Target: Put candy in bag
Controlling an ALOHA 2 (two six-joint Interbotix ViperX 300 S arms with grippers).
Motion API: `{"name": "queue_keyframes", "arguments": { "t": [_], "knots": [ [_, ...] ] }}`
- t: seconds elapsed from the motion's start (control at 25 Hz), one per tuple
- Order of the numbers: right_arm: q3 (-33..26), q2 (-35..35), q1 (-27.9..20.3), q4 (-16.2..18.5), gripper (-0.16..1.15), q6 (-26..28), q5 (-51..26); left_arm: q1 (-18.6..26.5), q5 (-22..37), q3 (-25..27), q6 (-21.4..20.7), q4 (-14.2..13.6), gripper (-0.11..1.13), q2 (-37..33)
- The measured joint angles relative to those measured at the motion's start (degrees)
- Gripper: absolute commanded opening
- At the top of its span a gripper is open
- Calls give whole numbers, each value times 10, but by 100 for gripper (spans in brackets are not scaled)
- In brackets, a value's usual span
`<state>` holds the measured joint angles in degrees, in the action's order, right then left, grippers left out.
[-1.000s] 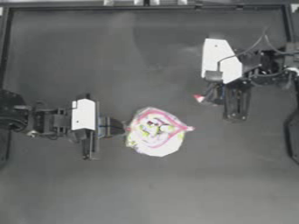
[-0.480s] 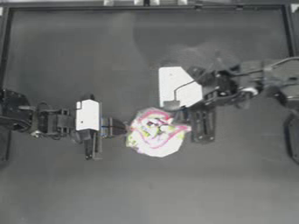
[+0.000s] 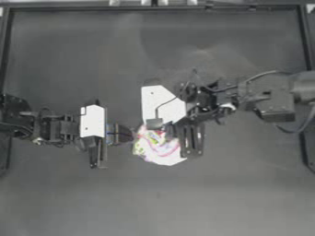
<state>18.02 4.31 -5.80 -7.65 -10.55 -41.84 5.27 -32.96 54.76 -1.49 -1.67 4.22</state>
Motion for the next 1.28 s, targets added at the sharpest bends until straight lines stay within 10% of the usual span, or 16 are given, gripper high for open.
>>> {"name": "queue_keyframes", "arguments": {
  "t": [0.84, 1.28],
  "knots": [
    [-11, 65, 0, 6, 31, -4, 25, 1, 0, 0, 0, -1, 3, 0],
    [-17, 64, -1, 6, 86, -1, 25, 1, 0, 1, 0, -2, 3, 0]
  ]
}}
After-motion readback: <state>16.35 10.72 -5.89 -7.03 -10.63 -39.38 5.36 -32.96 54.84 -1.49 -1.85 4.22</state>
